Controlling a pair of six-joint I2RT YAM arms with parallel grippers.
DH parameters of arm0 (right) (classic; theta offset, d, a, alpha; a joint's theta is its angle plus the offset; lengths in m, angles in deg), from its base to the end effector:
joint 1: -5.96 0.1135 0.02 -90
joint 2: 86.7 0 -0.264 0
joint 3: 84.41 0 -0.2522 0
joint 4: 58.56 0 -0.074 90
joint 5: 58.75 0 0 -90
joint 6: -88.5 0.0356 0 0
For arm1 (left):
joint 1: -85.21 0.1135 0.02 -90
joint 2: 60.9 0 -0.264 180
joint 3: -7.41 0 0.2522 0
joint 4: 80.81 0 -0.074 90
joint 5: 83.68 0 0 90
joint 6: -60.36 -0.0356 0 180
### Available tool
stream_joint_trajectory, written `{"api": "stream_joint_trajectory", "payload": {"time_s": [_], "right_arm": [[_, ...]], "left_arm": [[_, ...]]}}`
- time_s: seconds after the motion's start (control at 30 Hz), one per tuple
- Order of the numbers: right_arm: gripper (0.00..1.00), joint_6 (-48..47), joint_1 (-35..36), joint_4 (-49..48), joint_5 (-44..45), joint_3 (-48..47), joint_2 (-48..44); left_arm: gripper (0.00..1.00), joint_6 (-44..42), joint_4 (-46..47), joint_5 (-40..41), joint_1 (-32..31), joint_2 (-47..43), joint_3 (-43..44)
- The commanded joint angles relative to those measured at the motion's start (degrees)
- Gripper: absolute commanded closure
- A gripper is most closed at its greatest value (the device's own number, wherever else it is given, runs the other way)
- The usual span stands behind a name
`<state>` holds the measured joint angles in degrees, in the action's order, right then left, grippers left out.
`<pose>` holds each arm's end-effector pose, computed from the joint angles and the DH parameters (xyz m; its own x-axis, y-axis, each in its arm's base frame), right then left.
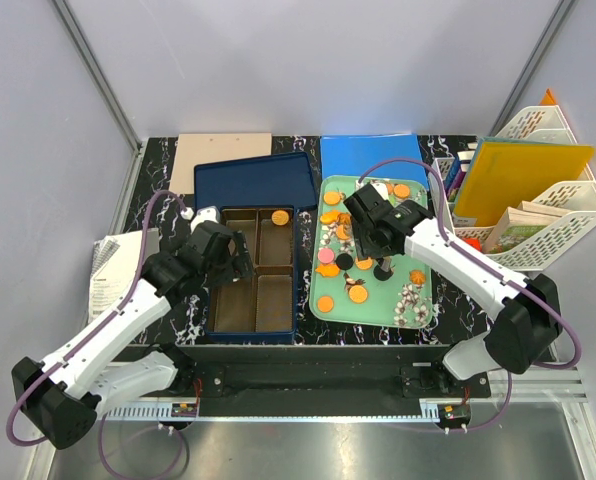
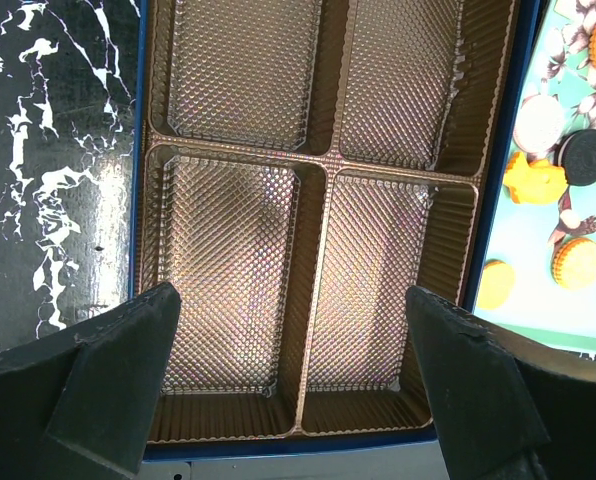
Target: Pack the cookies
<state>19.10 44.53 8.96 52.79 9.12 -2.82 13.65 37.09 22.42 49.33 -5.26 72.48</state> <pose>0.2342 0.1701 0.2904 -0.8242 -0.2386 -0.5136 -0.1798 0.9702 -0.1622 0.1560 -0.1007 0.2867 -0.7616 -0.2621 -0.5926 -0.1311 0.9579 -0.2553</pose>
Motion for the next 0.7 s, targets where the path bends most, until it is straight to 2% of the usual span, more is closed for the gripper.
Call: {"api": "stream_joint_trajectory", "payload": {"time_s": [0.0,0.67], "right_arm": [[0.41,0.2,-0.2,-0.9,0.5,-0.5,-1.5],[0.42,-0.3,2.0,-5.8,-5.4,-2.7,3.0]], "left_arm": [[0.01,-1.2,2.0,-1.1,-0.2,-0.7,1.1],[0.01,-0.6,2.5,-1.4,-0.2,-0.7,0.2]]}}
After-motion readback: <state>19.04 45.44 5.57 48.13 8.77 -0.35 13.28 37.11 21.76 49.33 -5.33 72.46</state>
